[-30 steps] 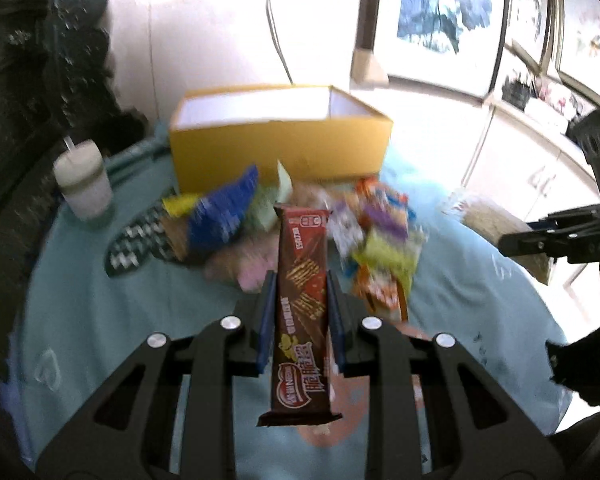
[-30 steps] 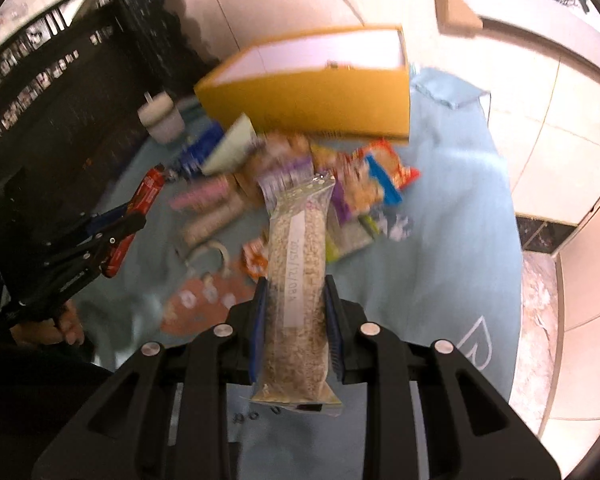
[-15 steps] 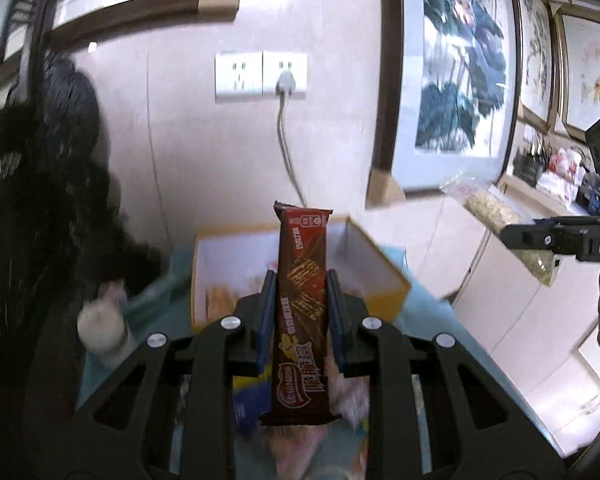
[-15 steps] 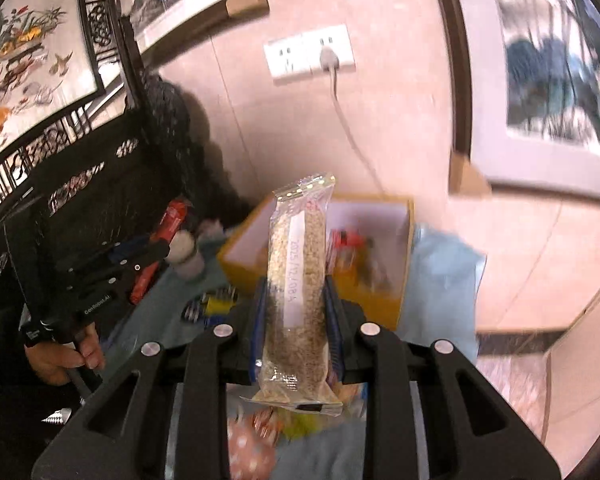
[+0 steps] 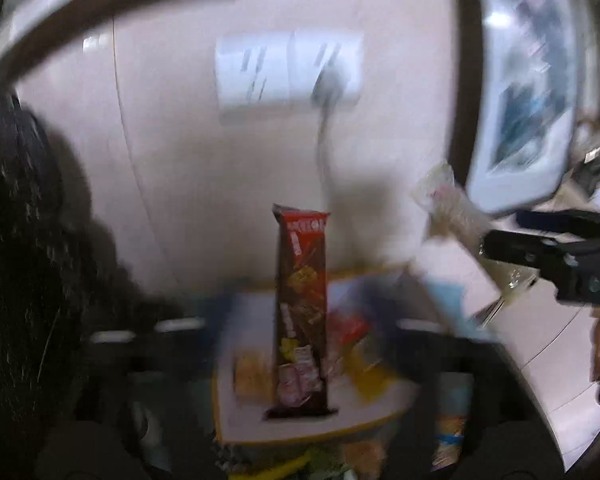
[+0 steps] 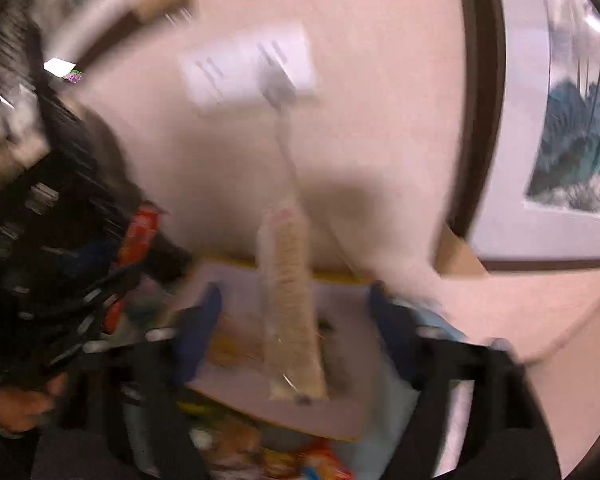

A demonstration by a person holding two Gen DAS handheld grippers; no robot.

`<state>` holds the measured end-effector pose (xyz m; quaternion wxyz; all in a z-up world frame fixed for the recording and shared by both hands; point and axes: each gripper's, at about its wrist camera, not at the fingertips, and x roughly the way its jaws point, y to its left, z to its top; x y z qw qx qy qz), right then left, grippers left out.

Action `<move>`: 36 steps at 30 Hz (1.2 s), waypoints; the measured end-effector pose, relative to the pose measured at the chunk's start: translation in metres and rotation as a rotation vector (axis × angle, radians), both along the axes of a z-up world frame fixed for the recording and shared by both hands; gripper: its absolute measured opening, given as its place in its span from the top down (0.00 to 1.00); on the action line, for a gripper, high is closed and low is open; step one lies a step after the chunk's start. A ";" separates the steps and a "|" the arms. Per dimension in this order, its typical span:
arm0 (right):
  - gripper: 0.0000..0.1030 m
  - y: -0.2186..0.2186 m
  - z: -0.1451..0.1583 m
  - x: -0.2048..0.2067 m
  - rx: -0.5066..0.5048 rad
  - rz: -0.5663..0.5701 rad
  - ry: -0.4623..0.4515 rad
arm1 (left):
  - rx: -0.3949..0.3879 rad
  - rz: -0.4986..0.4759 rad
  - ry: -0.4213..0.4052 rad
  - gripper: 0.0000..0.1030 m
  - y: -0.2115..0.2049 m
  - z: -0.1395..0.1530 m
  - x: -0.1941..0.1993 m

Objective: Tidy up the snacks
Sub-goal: 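Carry both bars over the yellow box and release them inside, then grasp the clear oat bar bag with the left tool while the right tool grasps the orange snack bag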

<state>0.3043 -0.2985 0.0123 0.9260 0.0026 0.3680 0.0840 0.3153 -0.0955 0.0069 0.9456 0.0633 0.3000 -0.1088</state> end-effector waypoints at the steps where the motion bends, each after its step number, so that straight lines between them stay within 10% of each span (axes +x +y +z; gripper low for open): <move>1: 0.24 0.000 -0.012 0.002 -0.009 0.000 0.024 | 0.030 0.013 0.025 0.19 0.002 -0.014 0.003; 18: 0.24 0.036 -0.160 -0.126 0.221 0.087 0.345 | 0.008 0.135 0.166 0.19 0.086 -0.171 -0.151; 36: 0.24 0.109 -0.222 -0.207 -0.062 0.283 0.378 | 0.129 -0.037 0.231 0.19 0.054 -0.245 -0.225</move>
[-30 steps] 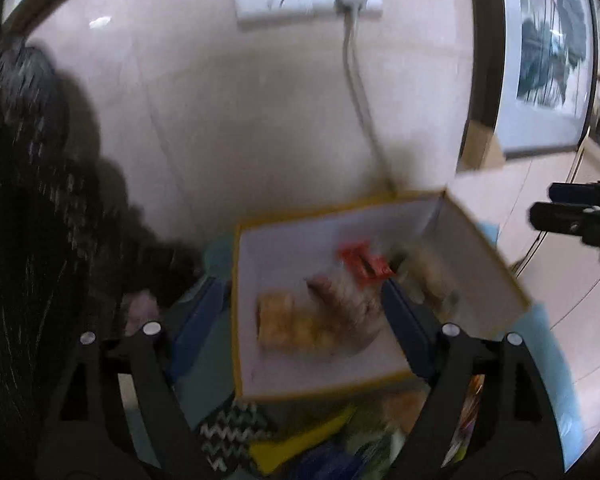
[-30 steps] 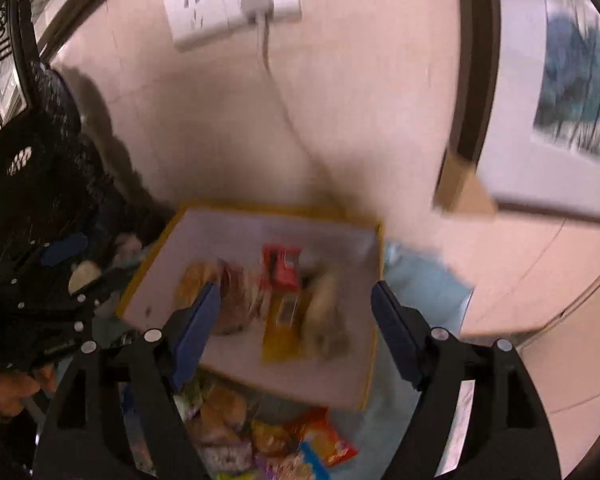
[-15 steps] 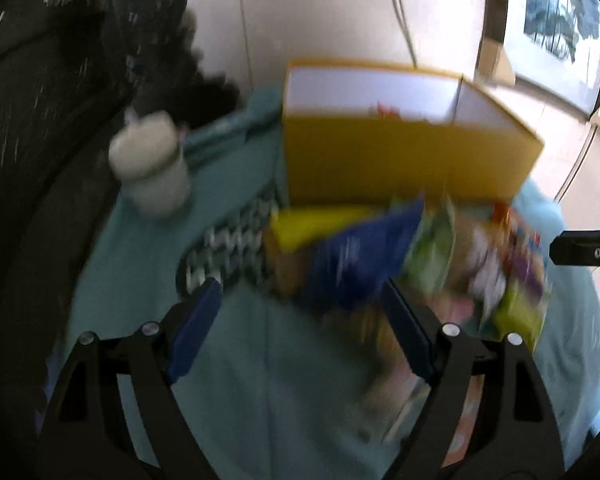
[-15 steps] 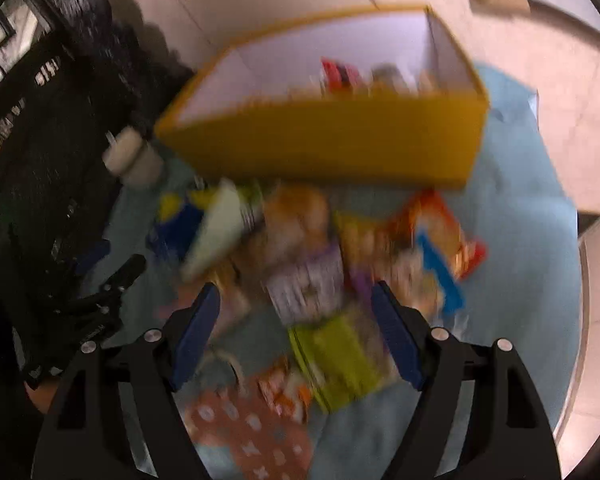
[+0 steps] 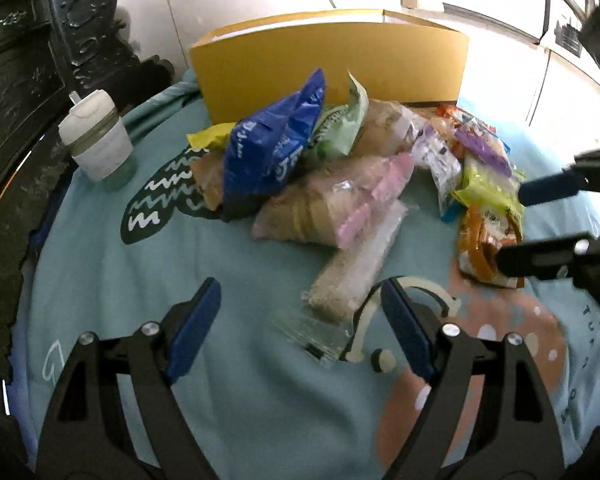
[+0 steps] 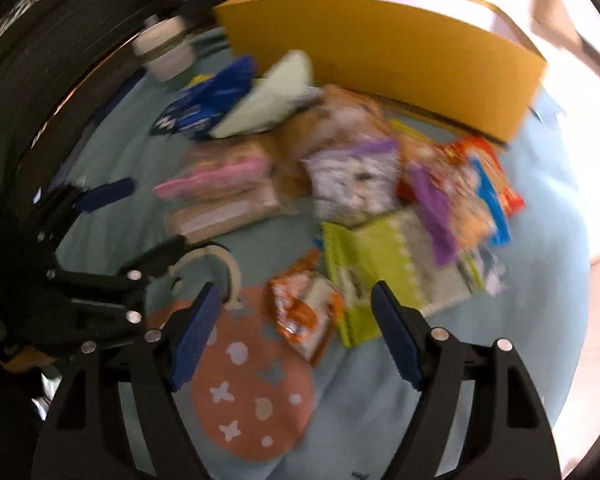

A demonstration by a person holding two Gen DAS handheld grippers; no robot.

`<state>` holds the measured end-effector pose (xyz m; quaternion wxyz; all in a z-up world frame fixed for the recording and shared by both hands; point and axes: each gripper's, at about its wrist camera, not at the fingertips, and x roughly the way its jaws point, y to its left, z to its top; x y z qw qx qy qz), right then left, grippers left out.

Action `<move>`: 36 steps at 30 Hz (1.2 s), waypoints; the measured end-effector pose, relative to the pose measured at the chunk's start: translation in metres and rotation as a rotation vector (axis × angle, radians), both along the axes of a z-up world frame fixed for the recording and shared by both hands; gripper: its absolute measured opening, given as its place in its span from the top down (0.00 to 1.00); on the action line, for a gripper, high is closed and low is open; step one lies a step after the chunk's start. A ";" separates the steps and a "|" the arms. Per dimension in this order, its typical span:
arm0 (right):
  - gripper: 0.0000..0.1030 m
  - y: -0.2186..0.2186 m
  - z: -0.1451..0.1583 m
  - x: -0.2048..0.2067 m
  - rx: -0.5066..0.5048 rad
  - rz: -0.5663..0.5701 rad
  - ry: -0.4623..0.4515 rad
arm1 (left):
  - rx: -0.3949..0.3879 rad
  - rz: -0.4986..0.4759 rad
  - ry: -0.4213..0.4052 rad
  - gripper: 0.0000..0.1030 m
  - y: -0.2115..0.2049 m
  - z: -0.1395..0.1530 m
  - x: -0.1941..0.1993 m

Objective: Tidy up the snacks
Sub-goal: 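Grasp the clear oat bar bag with the left tool while the right tool grasps the orange snack bag, then lift both packs over the yellow box and release them inside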

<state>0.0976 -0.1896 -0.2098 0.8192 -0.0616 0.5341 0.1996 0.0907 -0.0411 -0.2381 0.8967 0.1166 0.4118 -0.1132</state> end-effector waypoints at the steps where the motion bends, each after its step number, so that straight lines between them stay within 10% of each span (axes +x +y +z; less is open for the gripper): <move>1: 0.25 0.008 -0.004 0.002 -0.042 0.025 -0.007 | 0.020 0.009 -0.013 0.19 -0.001 -0.002 0.004; 7: 0.41 0.031 -0.038 -0.010 -0.179 0.141 -0.011 | -0.009 -0.077 -0.016 0.20 -0.019 -0.012 0.026; 10: 0.54 0.021 -0.036 -0.013 -0.138 0.105 -0.006 | 0.025 -0.166 0.004 0.65 -0.033 -0.023 0.019; 12: 0.56 0.015 -0.033 -0.017 -0.121 0.095 -0.001 | 0.020 -0.181 -0.004 0.72 -0.036 -0.023 0.011; 36: 0.57 -0.061 -0.024 -0.085 -0.019 -0.039 0.001 | -0.035 -0.223 -0.021 0.72 -0.013 -0.003 -0.070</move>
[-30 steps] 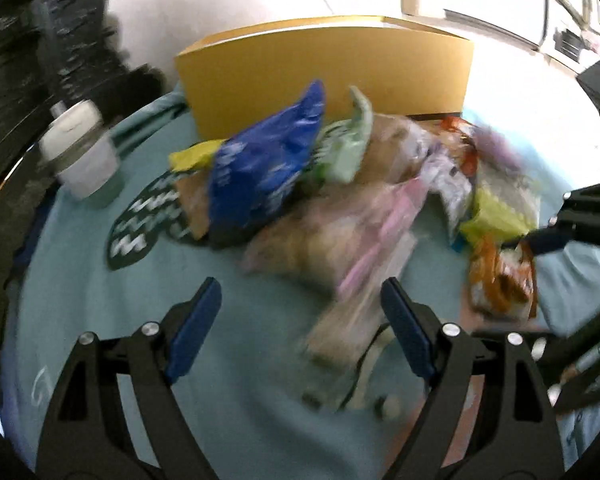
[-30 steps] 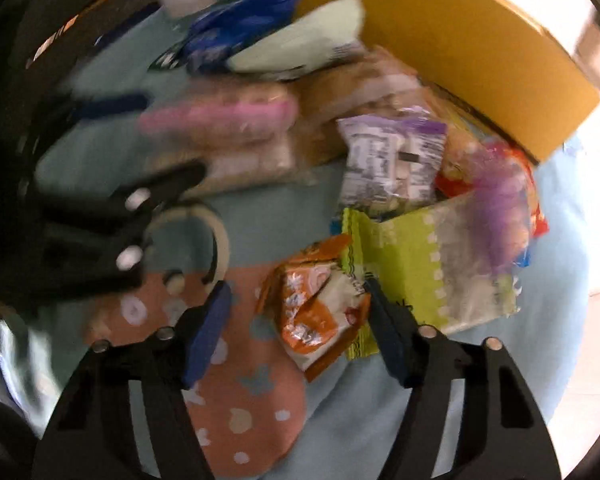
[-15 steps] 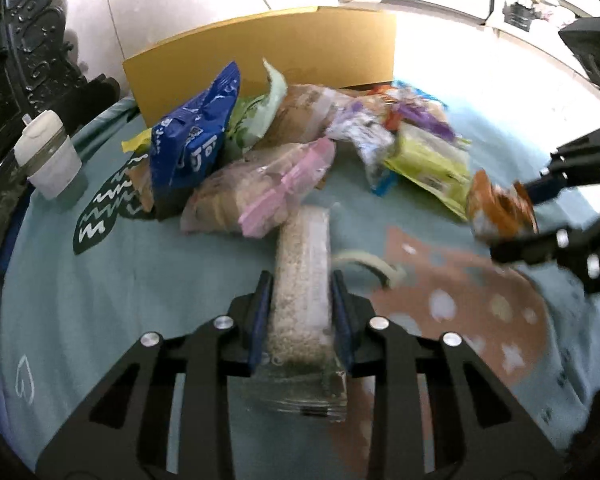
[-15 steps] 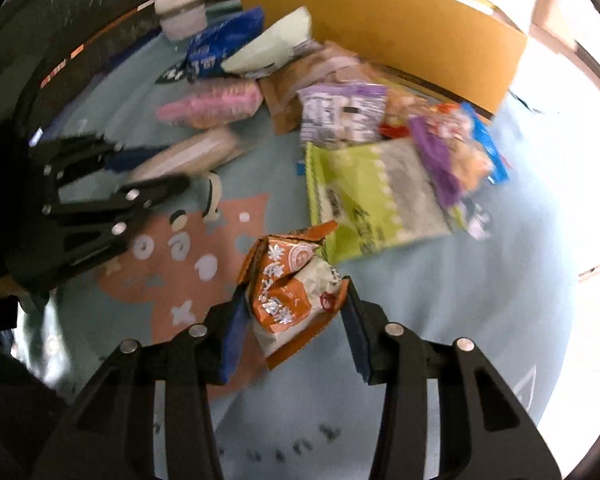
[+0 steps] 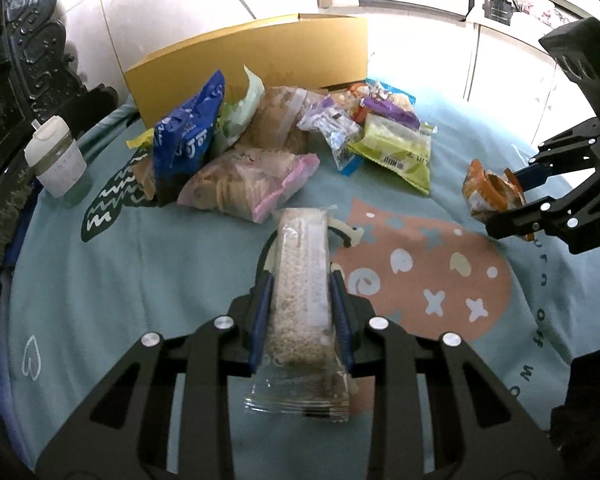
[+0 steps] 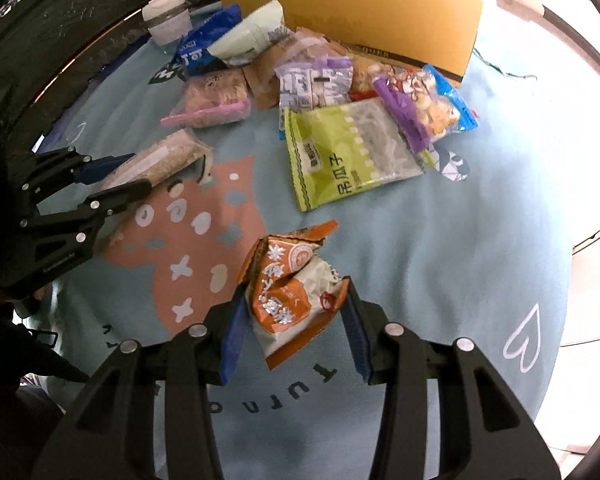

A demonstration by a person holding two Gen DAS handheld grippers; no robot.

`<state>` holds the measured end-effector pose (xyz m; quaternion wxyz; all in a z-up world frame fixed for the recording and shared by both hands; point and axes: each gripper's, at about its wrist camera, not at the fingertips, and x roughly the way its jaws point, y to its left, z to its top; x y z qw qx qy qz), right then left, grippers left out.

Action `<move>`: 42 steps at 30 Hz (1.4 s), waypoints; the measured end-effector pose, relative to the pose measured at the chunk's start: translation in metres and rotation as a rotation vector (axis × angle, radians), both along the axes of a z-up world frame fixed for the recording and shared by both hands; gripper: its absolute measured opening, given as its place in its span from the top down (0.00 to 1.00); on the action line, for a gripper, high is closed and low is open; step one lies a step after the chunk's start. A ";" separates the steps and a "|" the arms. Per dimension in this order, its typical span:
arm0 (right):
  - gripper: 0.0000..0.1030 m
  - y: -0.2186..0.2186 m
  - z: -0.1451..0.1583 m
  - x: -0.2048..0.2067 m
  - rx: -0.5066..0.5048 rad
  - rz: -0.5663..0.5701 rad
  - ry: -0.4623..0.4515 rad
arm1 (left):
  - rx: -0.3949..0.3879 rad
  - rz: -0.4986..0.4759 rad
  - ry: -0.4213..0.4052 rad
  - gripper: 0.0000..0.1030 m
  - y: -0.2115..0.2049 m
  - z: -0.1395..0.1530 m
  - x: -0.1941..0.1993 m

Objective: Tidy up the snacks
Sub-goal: 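Lift both packs over the yellow box and release them inside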

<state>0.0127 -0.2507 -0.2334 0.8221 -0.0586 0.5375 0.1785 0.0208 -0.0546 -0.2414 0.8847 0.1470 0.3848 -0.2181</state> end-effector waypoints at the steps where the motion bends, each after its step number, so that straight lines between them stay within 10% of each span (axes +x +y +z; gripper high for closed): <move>1: 0.57 0.000 0.001 -0.001 0.001 -0.003 -0.004 | -0.005 0.001 -0.003 0.72 0.001 0.002 -0.001; 21: 0.57 -0.019 0.069 0.008 0.099 -0.081 -0.140 | -0.114 0.080 -0.140 0.72 0.025 0.083 0.002; 42: 0.57 -0.032 0.226 0.140 0.132 -0.108 -0.409 | -0.170 0.210 -0.245 0.72 0.001 0.211 0.147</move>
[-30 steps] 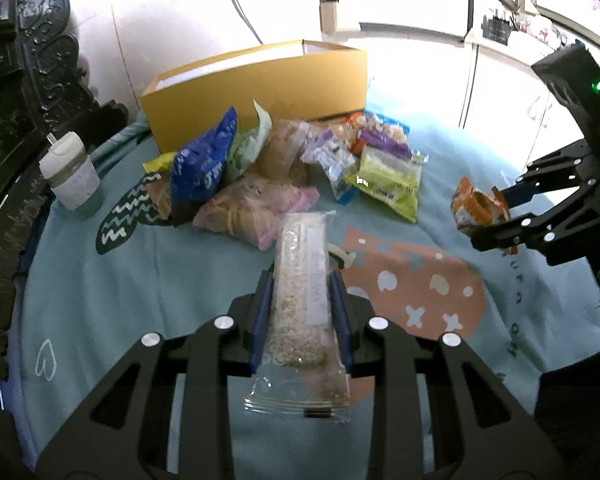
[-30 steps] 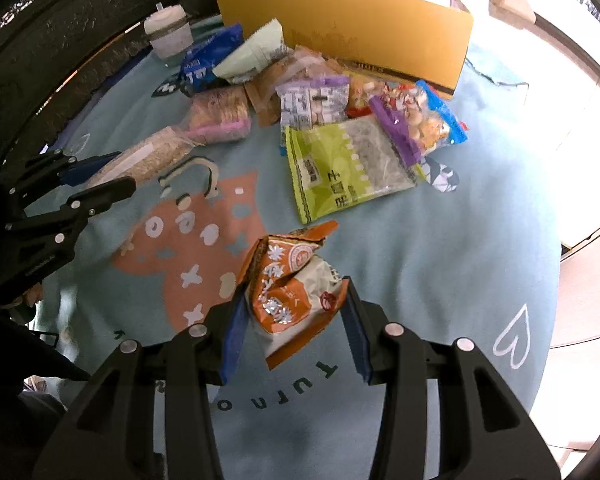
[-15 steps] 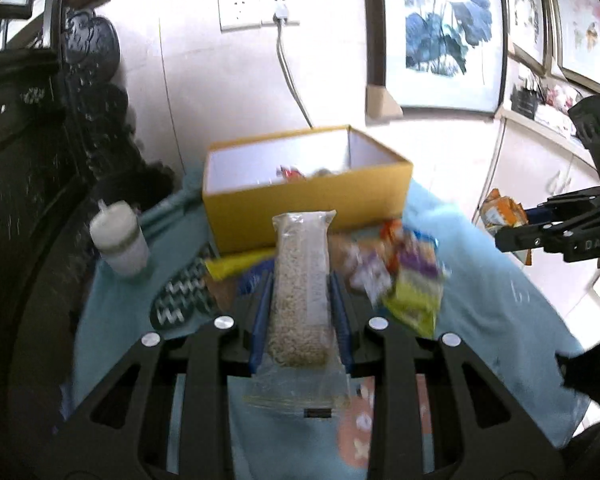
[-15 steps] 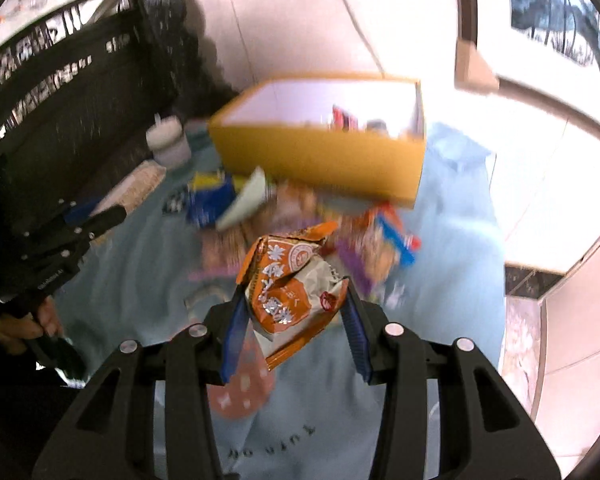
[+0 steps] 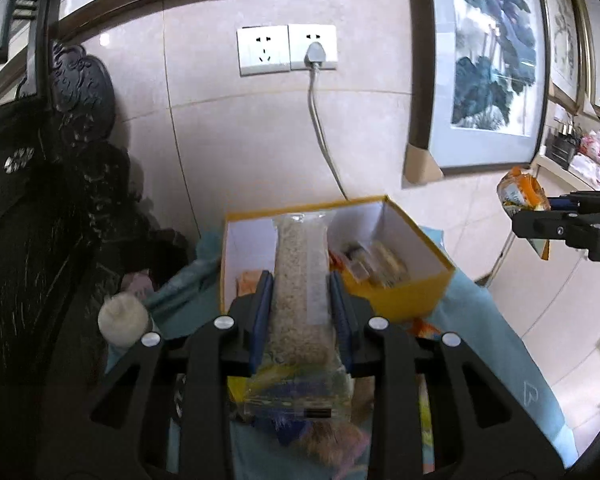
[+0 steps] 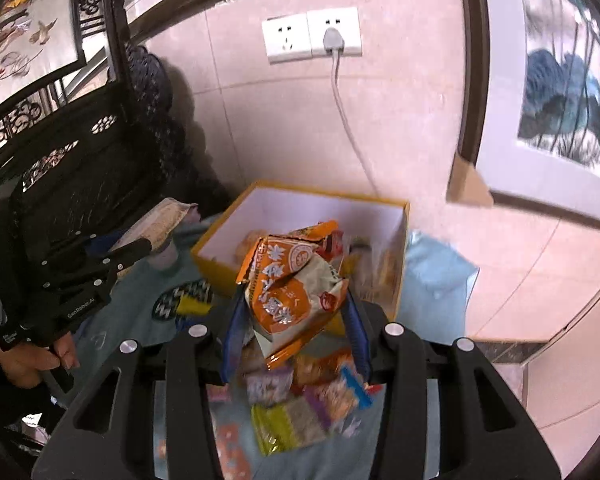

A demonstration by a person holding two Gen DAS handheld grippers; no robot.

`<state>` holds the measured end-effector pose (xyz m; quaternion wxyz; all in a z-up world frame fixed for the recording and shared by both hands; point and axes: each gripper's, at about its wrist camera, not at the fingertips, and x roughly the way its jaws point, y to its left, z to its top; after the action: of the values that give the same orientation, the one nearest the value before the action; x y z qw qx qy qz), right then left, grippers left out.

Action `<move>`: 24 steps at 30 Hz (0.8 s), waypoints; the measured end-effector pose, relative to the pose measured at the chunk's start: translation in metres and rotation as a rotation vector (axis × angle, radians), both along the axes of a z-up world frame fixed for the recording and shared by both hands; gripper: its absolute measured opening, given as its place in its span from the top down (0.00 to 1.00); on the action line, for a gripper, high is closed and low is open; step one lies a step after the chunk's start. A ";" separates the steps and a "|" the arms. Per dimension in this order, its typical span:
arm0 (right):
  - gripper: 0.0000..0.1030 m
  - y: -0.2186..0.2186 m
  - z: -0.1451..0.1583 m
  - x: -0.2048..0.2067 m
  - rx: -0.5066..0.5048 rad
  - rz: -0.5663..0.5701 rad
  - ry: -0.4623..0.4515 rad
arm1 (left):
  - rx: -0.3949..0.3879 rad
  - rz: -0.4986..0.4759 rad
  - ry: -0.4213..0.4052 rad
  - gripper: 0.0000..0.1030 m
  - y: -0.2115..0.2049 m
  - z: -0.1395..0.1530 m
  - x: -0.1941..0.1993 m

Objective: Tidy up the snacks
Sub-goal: 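Lift both packs over the yellow box and release them inside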

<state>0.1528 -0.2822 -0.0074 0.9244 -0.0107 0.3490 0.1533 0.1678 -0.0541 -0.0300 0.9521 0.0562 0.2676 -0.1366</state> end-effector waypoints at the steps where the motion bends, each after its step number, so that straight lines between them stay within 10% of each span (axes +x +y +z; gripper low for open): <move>1: 0.57 0.000 0.002 0.005 -0.004 0.001 -0.003 | 0.003 0.004 -0.002 0.72 -0.001 0.002 0.009; 20: 0.55 0.006 0.006 0.156 -0.002 -0.050 0.008 | 0.036 0.034 0.006 0.72 -0.032 0.013 0.150; 24: 0.35 -0.005 -0.027 0.180 -0.052 -0.147 0.131 | 0.057 0.100 0.134 0.28 -0.031 -0.014 0.178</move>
<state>0.3330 -0.2873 -0.0345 0.9079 0.0009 0.4122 0.0761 0.3456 -0.0852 -0.0443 0.9357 0.0607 0.3371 -0.0845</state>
